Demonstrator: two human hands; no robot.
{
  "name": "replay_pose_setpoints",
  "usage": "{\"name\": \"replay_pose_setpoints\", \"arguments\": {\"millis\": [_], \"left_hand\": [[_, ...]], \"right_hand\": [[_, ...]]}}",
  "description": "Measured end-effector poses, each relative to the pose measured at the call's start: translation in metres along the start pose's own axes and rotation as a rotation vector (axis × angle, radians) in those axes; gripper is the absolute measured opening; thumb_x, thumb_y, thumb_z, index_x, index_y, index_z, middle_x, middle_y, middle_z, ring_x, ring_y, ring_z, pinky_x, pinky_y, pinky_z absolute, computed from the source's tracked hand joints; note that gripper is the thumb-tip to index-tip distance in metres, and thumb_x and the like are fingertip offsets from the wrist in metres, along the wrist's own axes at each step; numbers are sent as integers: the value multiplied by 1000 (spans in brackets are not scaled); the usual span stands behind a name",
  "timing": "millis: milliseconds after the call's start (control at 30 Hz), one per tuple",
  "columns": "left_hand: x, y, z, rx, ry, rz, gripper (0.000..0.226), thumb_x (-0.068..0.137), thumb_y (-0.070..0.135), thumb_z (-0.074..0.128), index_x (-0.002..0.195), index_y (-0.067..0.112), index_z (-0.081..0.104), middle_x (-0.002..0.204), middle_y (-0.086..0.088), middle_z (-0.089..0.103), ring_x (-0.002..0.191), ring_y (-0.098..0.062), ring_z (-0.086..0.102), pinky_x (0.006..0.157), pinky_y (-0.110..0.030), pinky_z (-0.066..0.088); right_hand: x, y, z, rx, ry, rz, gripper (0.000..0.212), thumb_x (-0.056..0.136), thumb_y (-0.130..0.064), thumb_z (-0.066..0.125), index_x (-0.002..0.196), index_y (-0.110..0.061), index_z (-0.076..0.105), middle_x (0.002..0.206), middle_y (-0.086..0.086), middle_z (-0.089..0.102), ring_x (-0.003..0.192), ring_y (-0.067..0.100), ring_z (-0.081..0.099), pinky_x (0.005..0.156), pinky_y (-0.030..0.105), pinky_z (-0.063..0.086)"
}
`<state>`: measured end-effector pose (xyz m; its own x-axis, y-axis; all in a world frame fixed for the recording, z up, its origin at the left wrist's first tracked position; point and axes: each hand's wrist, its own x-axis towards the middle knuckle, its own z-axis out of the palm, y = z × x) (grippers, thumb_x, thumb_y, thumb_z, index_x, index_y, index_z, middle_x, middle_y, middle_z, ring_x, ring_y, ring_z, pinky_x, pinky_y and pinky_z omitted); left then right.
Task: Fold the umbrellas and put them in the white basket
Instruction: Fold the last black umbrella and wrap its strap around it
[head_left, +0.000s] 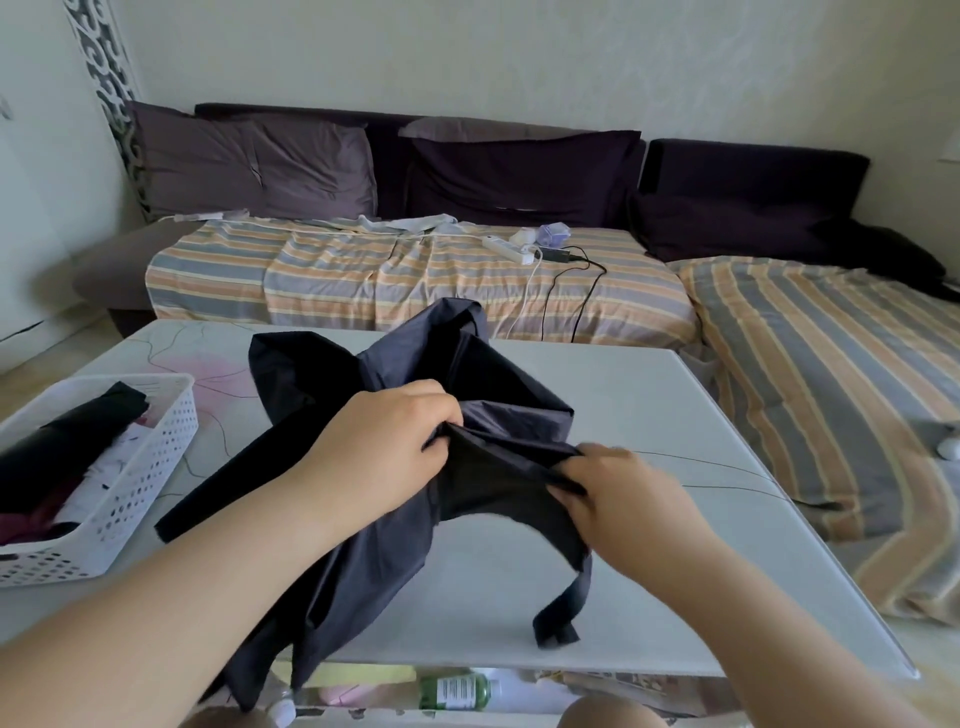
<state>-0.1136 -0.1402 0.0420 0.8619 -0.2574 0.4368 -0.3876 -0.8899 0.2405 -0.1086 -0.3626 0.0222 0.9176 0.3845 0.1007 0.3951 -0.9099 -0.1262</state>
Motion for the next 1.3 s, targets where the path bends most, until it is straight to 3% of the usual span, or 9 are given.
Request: {"name": "replay_pose_setpoints", "arguments": {"millis": [300, 367, 467, 633, 733, 867, 1000, 1167, 1300], "left_hand": [[1, -6, -5, 11, 46, -70, 14, 85, 14, 64, 97, 17, 69, 92, 6, 65, 80, -17, 64, 63, -25, 45], [1, -8, -4, 15, 42, -82, 15, 85, 15, 64, 99, 16, 69, 94, 6, 65, 82, -17, 64, 62, -21, 41], [3, -11, -6, 23, 32, -89, 16, 86, 17, 63, 101, 16, 68, 97, 7, 65, 86, -16, 63, 60, -10, 32], [3, -10, -7, 19, 30, -82, 11, 86, 19, 65, 96, 17, 69, 88, 8, 62, 79, -16, 61, 58, -9, 29], [3, -7, -5, 18, 21, -58, 14, 87, 19, 65, 99, 16, 69, 92, 7, 63, 82, -17, 62, 58, -15, 34], [4, -3, -3, 17, 16, -44, 17, 88, 19, 62, 103, 16, 68, 99, 7, 64, 88, -16, 62, 69, -23, 41], [3, -5, -5, 9, 4, -49, 15, 88, 19, 63, 101, 16, 68, 96, 8, 63, 86, -15, 62, 69, -23, 42], [1, -7, -7, -42, -10, -71, 12, 87, 13, 63, 96, 19, 68, 98, 11, 64, 81, -9, 59, 70, -20, 40], [1, -5, -9, -69, -87, -87, 28, 84, 0, 51, 93, 22, 66, 98, 12, 61, 61, 4, 48, 57, -12, 32]], "right_hand": [[-3, 5, -3, 209, 203, -217, 27, 98, -31, 51, 90, -9, 64, 72, -2, 56, 69, 19, 53, 64, 32, 42], [-5, 7, -2, 277, 279, -247, 10, 95, -26, 58, 96, -17, 63, 65, -5, 57, 63, 16, 53, 56, 26, 40], [-7, 4, -1, 316, 178, -151, 27, 94, -34, 57, 115, -33, 41, 65, 4, 61, 65, 21, 59, 63, 33, 49], [-8, 9, -17, 323, 275, -36, 14, 91, -32, 61, 101, -22, 66, 59, -16, 53, 58, 7, 53, 56, 15, 40], [-9, 5, -18, 150, 167, -13, 15, 96, -38, 51, 100, -26, 58, 80, -6, 65, 79, 17, 59, 67, 27, 46], [-4, -8, -13, 122, 134, -79, 29, 92, -48, 53, 113, -27, 52, 105, -12, 60, 103, 15, 52, 83, 28, 43], [1, -15, -13, 116, 111, -107, 28, 98, -42, 45, 86, -17, 45, 67, 0, 49, 76, 28, 56, 59, 32, 36], [-15, -31, -10, 229, 0, -221, 34, 96, -45, 48, 79, -18, 38, 58, -4, 36, 62, 22, 41, 55, 32, 30], [-20, -64, 17, 446, -37, -341, 46, 92, -44, 54, 61, -25, 25, 48, -5, 29, 50, 14, 37, 45, 19, 24]]}}
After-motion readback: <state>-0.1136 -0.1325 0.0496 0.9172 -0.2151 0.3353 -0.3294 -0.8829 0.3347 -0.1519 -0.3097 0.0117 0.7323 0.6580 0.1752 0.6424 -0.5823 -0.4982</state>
